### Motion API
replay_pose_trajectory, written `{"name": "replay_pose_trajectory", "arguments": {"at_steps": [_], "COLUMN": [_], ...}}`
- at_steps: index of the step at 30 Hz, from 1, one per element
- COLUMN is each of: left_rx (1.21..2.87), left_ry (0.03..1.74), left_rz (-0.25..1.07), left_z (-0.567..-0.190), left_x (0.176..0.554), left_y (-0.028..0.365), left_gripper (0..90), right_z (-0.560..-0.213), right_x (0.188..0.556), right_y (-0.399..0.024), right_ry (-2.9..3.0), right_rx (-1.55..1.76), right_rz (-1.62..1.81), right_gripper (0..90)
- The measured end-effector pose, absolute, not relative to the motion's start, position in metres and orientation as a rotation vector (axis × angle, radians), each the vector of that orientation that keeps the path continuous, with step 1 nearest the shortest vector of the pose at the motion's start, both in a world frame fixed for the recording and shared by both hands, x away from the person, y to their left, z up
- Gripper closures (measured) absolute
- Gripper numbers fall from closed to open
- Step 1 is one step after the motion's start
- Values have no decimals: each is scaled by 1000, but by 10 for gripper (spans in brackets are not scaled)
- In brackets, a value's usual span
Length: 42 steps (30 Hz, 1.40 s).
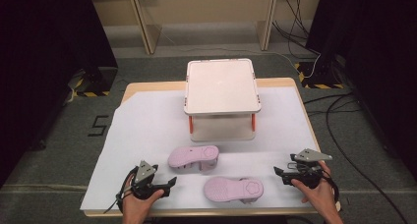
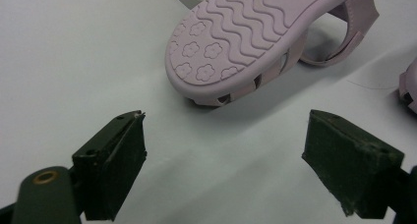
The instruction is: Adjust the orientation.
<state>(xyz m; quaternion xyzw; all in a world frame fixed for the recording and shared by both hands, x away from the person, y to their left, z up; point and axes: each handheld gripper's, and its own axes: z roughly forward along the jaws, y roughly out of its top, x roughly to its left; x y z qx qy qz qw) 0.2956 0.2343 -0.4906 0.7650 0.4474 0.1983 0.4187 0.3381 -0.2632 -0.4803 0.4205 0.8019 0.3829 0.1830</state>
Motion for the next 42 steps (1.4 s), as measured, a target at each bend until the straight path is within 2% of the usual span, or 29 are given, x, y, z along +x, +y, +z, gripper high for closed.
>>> {"name": "replay_pose_trajectory", "arguments": {"at_steps": [9,19,32,42], "left_rx": [1881,1868,1917,1882], "left_ry": [1127,1128,1178,1184], "left_rz": [489,495,664,727], "left_z": [-489,-485,-487,-480], "left_x": [294,292,319,345], "left_y": [231,205,180,176], "left_gripper": [149,149,140,140], "right_z": [-480,-481,-482,-483], "right_x": [338,338,338,339], "right_y": [-262,-261,-258,-259], "right_ry": [2261,2265,2291,2298], "right_rx": [1177,1174,1162,1159], "right_rz": [1077,1077,1068,1061], "right_gripper": [182,187,193,198]}}
